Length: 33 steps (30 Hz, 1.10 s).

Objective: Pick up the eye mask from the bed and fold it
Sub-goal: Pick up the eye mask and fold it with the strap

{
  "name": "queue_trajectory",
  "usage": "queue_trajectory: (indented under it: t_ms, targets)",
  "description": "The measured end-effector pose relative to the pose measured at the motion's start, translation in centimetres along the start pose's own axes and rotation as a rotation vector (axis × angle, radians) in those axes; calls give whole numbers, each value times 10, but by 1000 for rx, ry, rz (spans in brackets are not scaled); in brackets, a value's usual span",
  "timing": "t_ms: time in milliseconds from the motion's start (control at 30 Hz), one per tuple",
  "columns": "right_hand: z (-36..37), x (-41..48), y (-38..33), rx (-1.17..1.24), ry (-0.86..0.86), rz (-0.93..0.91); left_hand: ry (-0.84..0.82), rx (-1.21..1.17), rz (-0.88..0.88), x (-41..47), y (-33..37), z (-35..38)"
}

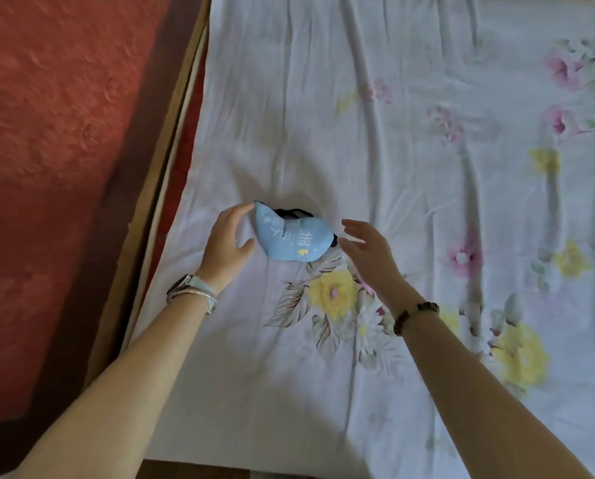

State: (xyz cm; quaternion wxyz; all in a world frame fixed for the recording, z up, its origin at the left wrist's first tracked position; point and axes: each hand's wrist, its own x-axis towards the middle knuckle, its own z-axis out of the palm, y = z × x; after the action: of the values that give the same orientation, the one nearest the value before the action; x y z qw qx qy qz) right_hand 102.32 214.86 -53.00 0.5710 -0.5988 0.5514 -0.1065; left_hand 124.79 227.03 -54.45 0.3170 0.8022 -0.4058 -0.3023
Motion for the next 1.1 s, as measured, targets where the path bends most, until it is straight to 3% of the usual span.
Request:
queue_trajectory:
  t_ms: [267, 600, 833, 1033, 1100]
  targets:
    - [32, 32, 27, -34, 4, -56, 5, -113, -14, 38, -22, 20]
    - [17, -11, 1, 35, 106, -50, 80, -228, -109, 5, 7, -2]
    - [-25, -66, -82, 34, 166, -166, 120, -412, -174, -37, 85, -54]
    - [-68, -135, -184, -43, 230, -484, 205, -646, -283, -80, 177, -101]
    - [-81, -154, -214, -61, 240, -568, 173, -784, -424, -94, 201, -108]
